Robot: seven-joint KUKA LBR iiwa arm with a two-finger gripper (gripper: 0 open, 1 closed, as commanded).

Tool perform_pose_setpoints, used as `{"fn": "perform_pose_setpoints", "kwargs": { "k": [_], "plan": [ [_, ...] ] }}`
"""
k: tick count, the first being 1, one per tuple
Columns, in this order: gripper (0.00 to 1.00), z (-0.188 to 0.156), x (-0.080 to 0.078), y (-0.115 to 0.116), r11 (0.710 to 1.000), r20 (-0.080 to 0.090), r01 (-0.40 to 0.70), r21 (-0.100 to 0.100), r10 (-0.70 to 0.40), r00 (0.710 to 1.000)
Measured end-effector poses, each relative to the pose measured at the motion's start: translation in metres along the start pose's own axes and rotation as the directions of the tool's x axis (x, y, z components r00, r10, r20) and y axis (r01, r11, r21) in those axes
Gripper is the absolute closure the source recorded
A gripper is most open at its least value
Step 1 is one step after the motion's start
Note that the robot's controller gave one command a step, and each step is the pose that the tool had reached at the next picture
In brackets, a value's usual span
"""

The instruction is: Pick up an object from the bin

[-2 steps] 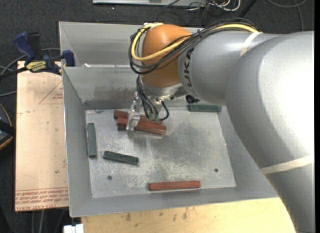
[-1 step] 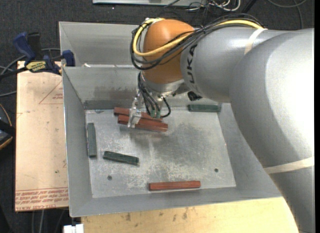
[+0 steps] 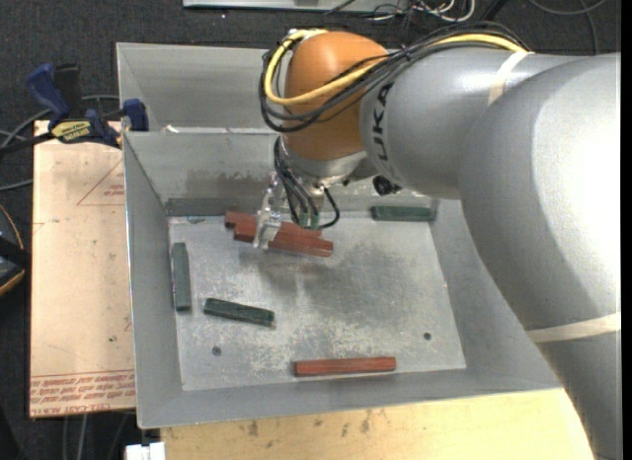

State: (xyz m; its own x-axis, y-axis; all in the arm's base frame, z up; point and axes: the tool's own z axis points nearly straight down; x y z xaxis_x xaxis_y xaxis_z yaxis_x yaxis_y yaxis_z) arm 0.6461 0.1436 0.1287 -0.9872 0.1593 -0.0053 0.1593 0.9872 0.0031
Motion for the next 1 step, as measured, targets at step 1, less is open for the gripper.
{"fn": "perform_pose_setpoints", "kwargs": {
  "k": [1],
  "plan": [
    [1.0,-0.0115,0.0014,-0.0006,1.0,-0.007,0.0,0.003,0.0,1.0]
  ]
}}
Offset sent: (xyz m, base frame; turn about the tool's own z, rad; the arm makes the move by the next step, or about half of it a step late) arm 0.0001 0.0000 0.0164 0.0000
